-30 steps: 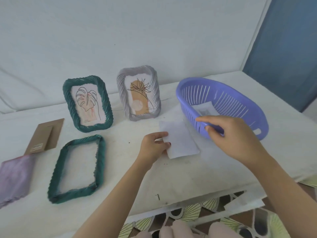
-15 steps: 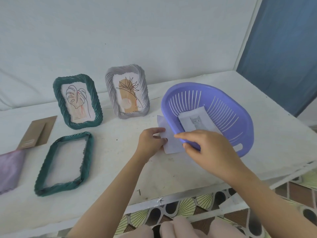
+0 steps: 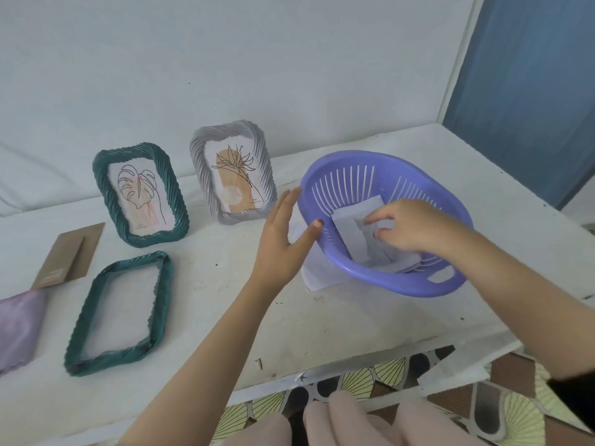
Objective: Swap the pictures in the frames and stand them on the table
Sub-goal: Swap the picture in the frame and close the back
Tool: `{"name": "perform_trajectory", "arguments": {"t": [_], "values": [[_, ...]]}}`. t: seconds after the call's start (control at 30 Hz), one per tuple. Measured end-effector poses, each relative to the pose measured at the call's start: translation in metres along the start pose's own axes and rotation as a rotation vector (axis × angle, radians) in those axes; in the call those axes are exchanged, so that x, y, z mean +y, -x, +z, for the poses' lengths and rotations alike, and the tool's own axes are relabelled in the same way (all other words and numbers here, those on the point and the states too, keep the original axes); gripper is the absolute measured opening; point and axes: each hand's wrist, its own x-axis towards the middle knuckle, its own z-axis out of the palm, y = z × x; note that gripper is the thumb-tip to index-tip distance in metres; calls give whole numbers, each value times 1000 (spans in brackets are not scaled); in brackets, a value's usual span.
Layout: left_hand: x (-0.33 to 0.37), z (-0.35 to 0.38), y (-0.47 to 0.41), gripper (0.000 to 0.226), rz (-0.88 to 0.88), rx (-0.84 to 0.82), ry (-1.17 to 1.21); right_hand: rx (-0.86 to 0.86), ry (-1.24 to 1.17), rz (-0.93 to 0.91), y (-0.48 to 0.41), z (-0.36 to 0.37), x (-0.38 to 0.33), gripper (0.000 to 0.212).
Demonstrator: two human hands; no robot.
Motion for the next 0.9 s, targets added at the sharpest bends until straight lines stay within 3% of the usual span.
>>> {"name": "perform_trajectory", "arguments": {"t": [0.13, 0.27, 0.4, 0.63, 0.77, 0.83, 0.9], "values": [[-2, -8, -3, 49, -11, -90, -32, -185, 287, 152, -18, 6, 5, 74], [-3, -12, -6, 50, -4, -94, -93, -201, 305, 175, -22, 8, 4, 85], [-4, -11, -6, 53, -19, -96, -84, -115, 246, 157, -22, 4, 3, 77], [-4, -13, -6, 57, -39, -112, -89, 208, 234, 53, -22, -3, 16, 38], [-3, -13, -7, 57, -41, -120, -102, 307, 216, 69, -19, -9, 21, 37], [-3, -13, -7, 56, -29, -106, -113, 374, 114, 41, -14, -13, 23, 35], [1, -14, -8, 50, 4, -62, -85, 393, -141, -34, -7, -17, 19, 34]]}}
